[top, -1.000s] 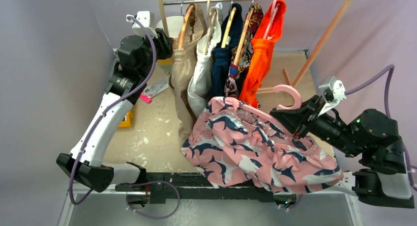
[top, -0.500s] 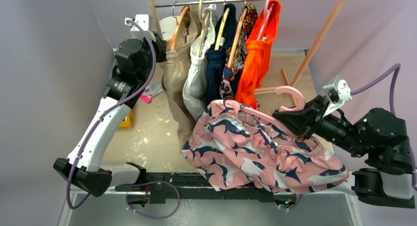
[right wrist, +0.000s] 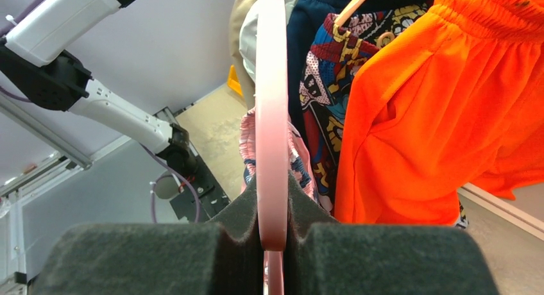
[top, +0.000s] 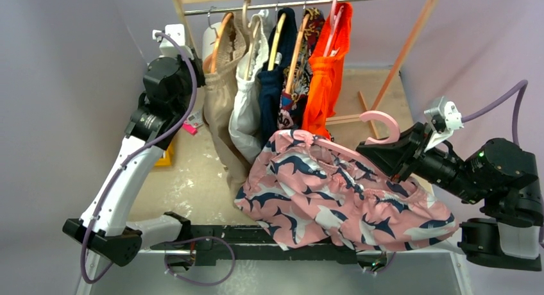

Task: Place the shorts on the hanger
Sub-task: Move the clothesline to the center of the board.

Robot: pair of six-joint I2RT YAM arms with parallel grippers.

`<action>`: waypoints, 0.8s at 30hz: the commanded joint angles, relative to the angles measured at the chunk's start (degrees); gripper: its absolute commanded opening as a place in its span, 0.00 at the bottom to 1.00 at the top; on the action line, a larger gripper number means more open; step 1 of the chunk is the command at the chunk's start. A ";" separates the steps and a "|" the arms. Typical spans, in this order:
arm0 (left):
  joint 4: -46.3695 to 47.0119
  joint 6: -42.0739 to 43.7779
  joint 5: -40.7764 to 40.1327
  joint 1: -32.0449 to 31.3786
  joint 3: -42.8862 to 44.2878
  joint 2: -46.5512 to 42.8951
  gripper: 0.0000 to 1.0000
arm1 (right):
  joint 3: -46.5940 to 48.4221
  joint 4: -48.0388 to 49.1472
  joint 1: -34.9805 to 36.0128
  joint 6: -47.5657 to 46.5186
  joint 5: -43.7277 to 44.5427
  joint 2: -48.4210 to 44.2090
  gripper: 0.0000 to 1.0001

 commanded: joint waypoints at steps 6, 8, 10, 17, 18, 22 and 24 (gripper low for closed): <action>2.02 7.75 -21.53 0.70 -3.44 -8.41 0.00 | 8.12 -3.08 -0.14 -1.06 -3.87 4.00 0.00; 1.85 8.68 -23.34 0.70 -4.20 -9.47 0.00 | 8.65 -4.41 -0.19 -0.77 -4.01 4.64 0.00; 1.69 9.40 -24.28 0.71 -4.82 -10.45 0.00 | 8.94 -5.60 -0.19 -0.38 -4.00 5.21 0.00; 1.38 12.12 -28.94 0.73 -5.04 -12.02 0.00 | 10.30 -8.53 -0.18 1.61 -2.88 5.53 0.00; 1.52 12.61 -29.53 0.68 -5.16 -12.07 0.00 | 10.85 -9.28 -0.19 2.04 -2.38 5.67 0.00; 2.75 14.11 -31.78 0.73 -6.26 -12.83 0.00 | 14.94 -15.99 -0.15 4.65 0.77 7.92 0.00; 3.09 14.42 -32.03 0.70 -6.83 -13.21 0.00 | 15.64 -17.55 -0.24 5.22 1.05 8.41 0.00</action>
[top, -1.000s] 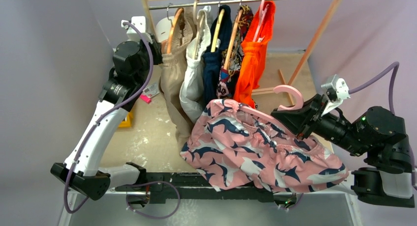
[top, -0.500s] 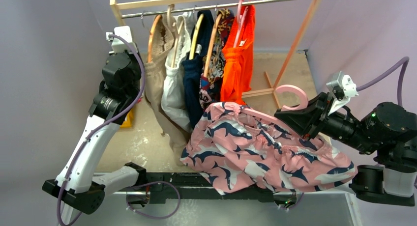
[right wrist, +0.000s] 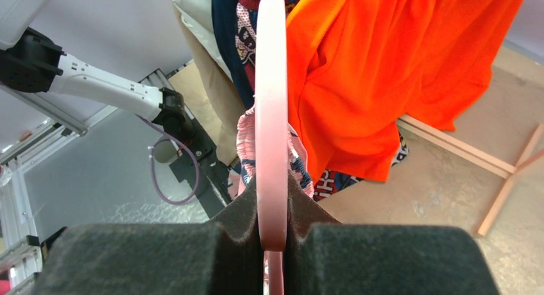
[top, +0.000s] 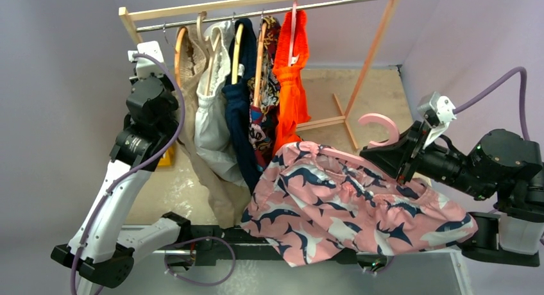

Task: Place the shorts on the hanger
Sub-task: Move the clothesline to the center of the board.

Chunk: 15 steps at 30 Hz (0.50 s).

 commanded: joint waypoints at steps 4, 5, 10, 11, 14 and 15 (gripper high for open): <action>5.67 5.32 -8.69 0.75 -1.36 -3.76 0.00 | 3.06 -3.70 -0.28 4.84 4.30 0.67 0.00; 5.63 5.32 -8.34 0.79 -1.59 -3.93 0.00 | 2.56 -3.74 -0.22 5.32 5.95 0.36 0.00; 5.55 5.20 -6.83 0.78 -1.91 -4.09 0.00 | 2.31 -3.37 -0.28 6.99 13.75 0.24 0.00; 5.63 5.11 -6.64 0.81 -2.00 -3.97 0.00 | 4.01 -2.17 -0.23 6.47 14.43 0.52 0.00; 5.83 4.81 -6.28 0.81 -2.44 -3.97 0.00 | 8.19 4.00 -0.27 3.21 14.17 -0.77 0.00; 5.91 4.72 -6.21 0.83 -2.50 -3.96 0.00 | 9.25 5.72 -0.29 2.47 15.81 -1.27 0.00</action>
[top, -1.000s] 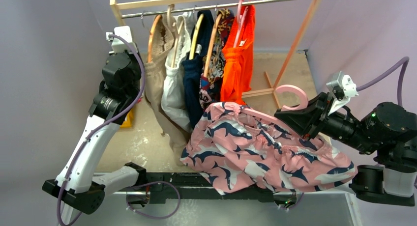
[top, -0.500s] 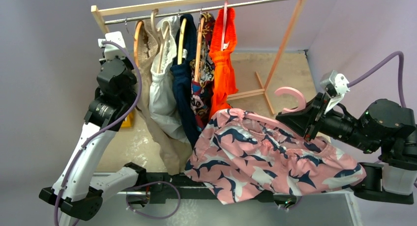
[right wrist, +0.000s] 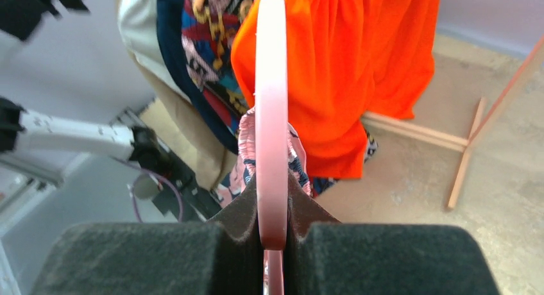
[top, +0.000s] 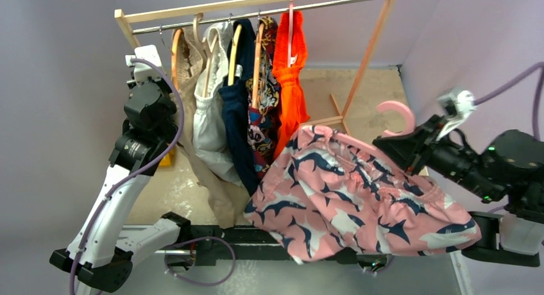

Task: Place the shorts on the hanger
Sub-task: Move the clothesline to the center of the board.

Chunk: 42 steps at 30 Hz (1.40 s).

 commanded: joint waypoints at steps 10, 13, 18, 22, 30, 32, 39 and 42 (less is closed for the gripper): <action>3.89 2.79 -3.03 0.83 -0.46 -1.89 0.00 | 11.40 9.78 -0.30 -8.67 32.07 2.08 0.00; 3.80 2.49 -2.56 0.79 -0.59 -1.93 0.00 | 4.46 16.77 -0.28 -13.12 35.29 0.87 0.00; 3.74 1.19 -1.38 0.77 -0.92 -2.25 0.00 | -2.72 23.95 -0.28 -18.20 38.39 3.68 0.00; 2.78 -0.55 1.63 0.81 -1.02 -2.99 0.16 | -7.33 29.05 -0.28 -17.53 35.27 4.73 0.00; 1.62 -4.72 6.09 0.80 -1.55 -5.61 0.53 | -14.38 34.83 -1.94 -15.68 28.81 10.66 0.00; 1.03 -6.48 7.53 0.77 -0.92 -6.43 0.59 | -15.55 38.79 -8.28 -17.62 24.08 11.13 0.00; -1.93 -10.33 9.62 0.78 0.62 -9.89 0.72 | -20.92 46.66 -27.11 -17.21 9.71 12.90 0.00; -1.96 -11.64 4.69 0.82 -2.01 -14.22 0.74 | -25.47 49.69 -35.17 -15.04 6.43 12.32 0.00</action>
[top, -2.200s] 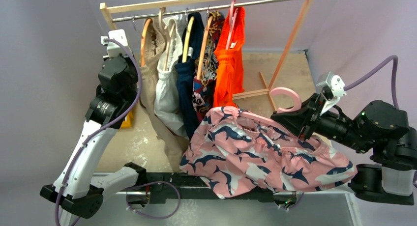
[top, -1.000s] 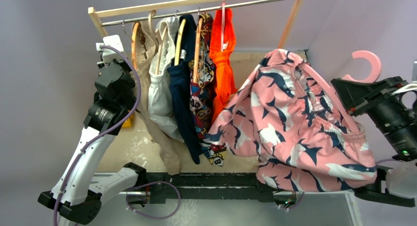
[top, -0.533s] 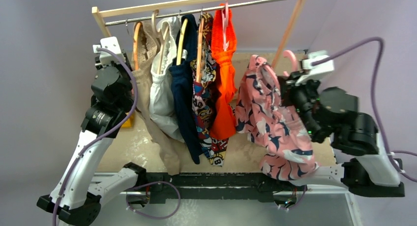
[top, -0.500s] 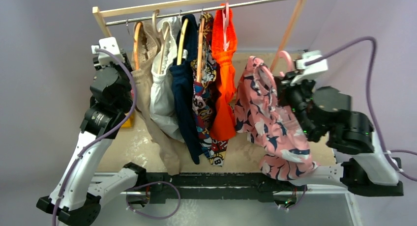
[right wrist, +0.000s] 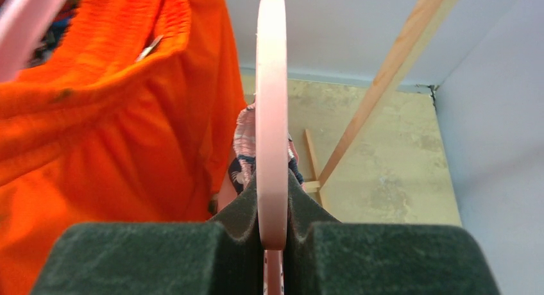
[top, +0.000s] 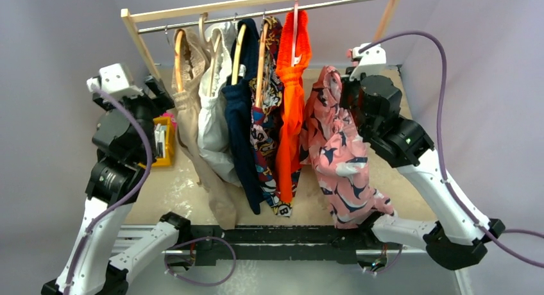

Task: Place the shorts on the hanger
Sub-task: Move the clothesline to the center of the board, then place the hanger on the clothesline.

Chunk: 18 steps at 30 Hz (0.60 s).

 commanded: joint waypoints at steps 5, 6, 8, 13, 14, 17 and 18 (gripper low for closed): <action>1.11 -4.80 -10.16 0.28 -9.06 -14.31 0.76 | -10.89 16.10 -18.16 6.39 -16.13 -3.49 0.00; 1.30 -5.04 -9.57 0.26 -10.19 -15.78 0.77 | -10.09 16.16 -19.14 6.53 -17.22 -2.48 0.00; 1.26 -5.85 -8.30 0.30 -11.45 -17.93 0.77 | -6.28 15.79 -20.35 6.02 -18.89 0.14 0.00; -2.14 -8.77 -7.32 -1.02 -7.87 -17.83 0.78 | 17.25 14.42 -20.58 1.44 -18.97 4.73 0.00; -2.49 -9.19 -7.09 -1.17 -7.30 -17.80 0.79 | 21.38 13.34 -20.57 1.46 -20.24 5.55 0.00; -2.45 -10.14 -6.09 -1.21 -7.14 -18.37 0.79 | 24.46 9.57 -20.56 2.03 -21.48 7.44 0.00; -2.23 -10.28 -5.85 -1.19 -7.42 -18.60 0.80 | 21.78 9.95 -20.55 2.52 -21.78 6.79 0.00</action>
